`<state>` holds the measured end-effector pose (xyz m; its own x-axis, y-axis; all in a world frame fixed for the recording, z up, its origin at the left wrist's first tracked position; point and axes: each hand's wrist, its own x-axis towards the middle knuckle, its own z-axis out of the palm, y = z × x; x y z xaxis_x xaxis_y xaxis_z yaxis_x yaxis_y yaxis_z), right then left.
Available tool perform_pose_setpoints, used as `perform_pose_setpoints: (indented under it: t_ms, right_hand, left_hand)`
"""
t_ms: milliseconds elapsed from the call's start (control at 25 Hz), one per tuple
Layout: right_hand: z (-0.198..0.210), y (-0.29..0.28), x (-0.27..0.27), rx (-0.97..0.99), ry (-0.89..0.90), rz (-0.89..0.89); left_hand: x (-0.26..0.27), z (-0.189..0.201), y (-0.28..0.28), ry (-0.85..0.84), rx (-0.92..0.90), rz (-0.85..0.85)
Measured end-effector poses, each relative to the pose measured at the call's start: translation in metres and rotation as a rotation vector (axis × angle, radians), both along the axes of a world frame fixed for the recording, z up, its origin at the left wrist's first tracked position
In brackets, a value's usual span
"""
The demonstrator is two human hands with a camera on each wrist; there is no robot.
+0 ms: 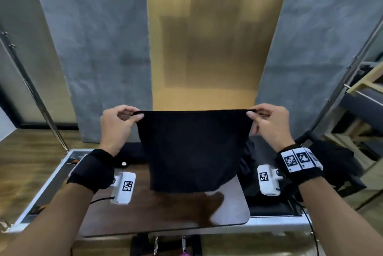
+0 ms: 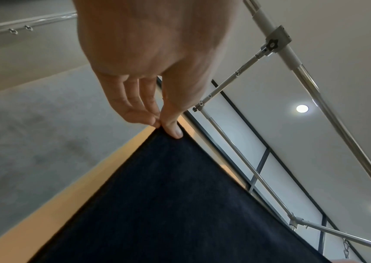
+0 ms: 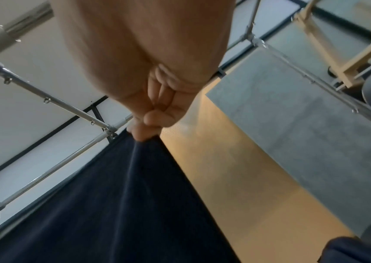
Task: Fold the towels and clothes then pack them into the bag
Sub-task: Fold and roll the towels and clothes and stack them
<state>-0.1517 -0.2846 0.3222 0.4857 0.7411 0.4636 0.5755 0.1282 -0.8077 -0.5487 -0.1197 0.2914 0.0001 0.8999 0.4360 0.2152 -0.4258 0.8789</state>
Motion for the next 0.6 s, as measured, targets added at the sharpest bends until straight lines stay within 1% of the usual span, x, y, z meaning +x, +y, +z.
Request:
perform_pose_setpoints:
  t_ms: [200,320,400,520,600]
  right_hand:
    - [0.006,-0.006,-0.012,0.019,0.015,0.020]
    - [0.005,-0.009,-0.017,0.035,0.050,0.035]
    - [0.001,-0.011,-0.022,0.032,0.089,0.058]
    - [-0.008,-0.018,-0.027,0.078,0.133,0.121]
    - [-0.014,-0.025,-0.029,0.077,0.173,0.141]
  left_hand:
    - [-0.009,0.008,-0.015,-0.102,-0.087,-0.035]
    - [-0.011,0.012,-0.026,-0.073,-0.066,-0.033]
    - [-0.010,0.010,-0.033,-0.104,-0.086,-0.100]
    - [-0.007,0.002,-0.043,-0.232,-0.165,-0.245]
    - [-0.008,-0.006,-0.046,-0.264,-0.185,-0.274]
